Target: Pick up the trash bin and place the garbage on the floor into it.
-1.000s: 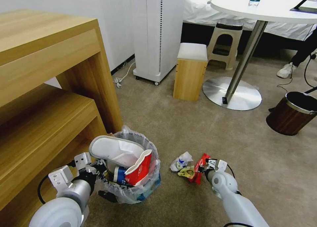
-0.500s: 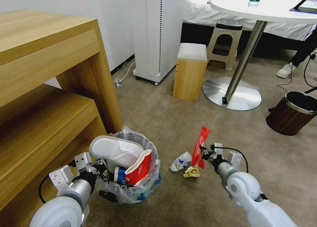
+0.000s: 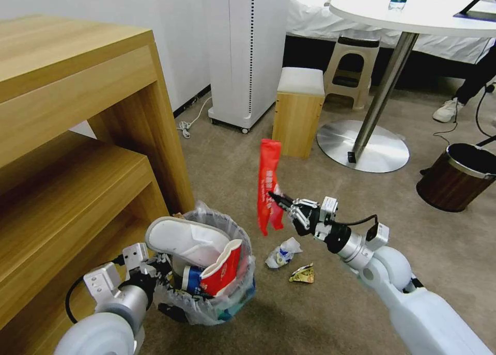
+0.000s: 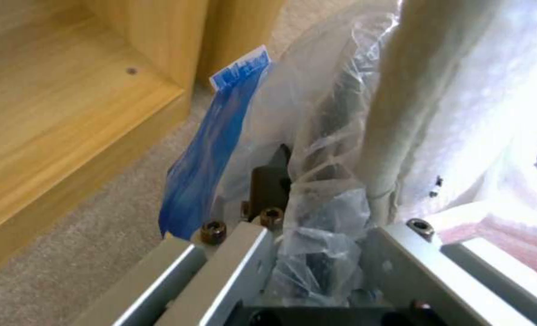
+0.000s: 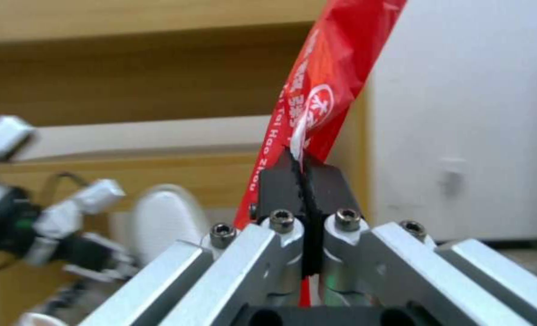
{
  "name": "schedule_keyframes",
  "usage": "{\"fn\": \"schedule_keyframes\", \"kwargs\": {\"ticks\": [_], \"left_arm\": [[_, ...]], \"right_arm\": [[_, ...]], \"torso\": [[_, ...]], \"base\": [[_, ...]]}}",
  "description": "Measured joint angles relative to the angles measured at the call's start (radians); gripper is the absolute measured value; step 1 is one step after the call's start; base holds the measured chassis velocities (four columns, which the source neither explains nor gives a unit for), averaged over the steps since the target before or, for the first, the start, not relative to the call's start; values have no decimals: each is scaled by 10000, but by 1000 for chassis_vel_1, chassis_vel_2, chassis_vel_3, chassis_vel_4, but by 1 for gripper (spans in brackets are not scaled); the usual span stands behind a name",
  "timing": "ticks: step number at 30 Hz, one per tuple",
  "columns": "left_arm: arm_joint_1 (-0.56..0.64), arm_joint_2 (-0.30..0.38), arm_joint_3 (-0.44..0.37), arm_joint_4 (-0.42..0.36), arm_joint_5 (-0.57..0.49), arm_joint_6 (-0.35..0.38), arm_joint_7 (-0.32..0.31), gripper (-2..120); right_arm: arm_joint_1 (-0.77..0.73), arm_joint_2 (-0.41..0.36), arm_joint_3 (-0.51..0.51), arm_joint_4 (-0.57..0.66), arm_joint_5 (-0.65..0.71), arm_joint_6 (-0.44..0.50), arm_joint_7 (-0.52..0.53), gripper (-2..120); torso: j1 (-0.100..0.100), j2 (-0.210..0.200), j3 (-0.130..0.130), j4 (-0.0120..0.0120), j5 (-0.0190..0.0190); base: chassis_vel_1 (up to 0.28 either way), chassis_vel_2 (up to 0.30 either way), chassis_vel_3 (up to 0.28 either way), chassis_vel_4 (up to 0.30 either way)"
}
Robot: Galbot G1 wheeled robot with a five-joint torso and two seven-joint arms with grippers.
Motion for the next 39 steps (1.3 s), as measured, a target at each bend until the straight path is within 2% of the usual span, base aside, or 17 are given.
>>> {"fn": "schedule_keyframes", "kwargs": {"ticks": [3, 11, 19, 22, 33, 35, 39], "left_arm": [[211, 87, 544, -287, 150, 85, 14, 1], [460, 141, 1205, -493, 209, 164, 9, 1], [477, 144, 1407, -534, 261, 218, 8, 1], [486, 148, 1434, -535, 266, 222, 7, 1], [425, 178, 1385, -532, 225, 239, 4, 1], [404, 178, 1379, -513, 223, 242, 4, 1], [326, 139, 1373, -416, 224, 258, 4, 1]], "right_arm": [[373, 111, -453, -562, 230, 300, -1377, 0], [836, 312, -904, -1239, 109, 498, -2416, 0], [1146, 352, -1154, -1546, -455, 370, -3289, 0], [1348, 457, -1264, -1813, -1059, 352, -3827, 0], [1545, 513, -1331, -2009, -1737, 281, -4687, 0], [1555, 475, -1298, -1960, -1740, 252, -4736, 3], [1543, 355, -1062, -1853, -1723, 110, -5206, 22]], "torso": [[-1, 0, 0, -1, 1], [0, 0, 0, -1, 1], [0, 0, 0, -1, 0], [0, 0, 0, 0, 0], [0, 0, 0, 0, 0], [-1, 0, 1, -1, 0], [0, 0, 0, 0, 0]], "base": [[0, 0, 0, 0], [0, 0, 0, 0], [0, 0, 0, 0], [0, 0, 0, 0], [0, 0, 0, 0], [0, 0, 0, 0], [0, 0, 0, 0]]}}
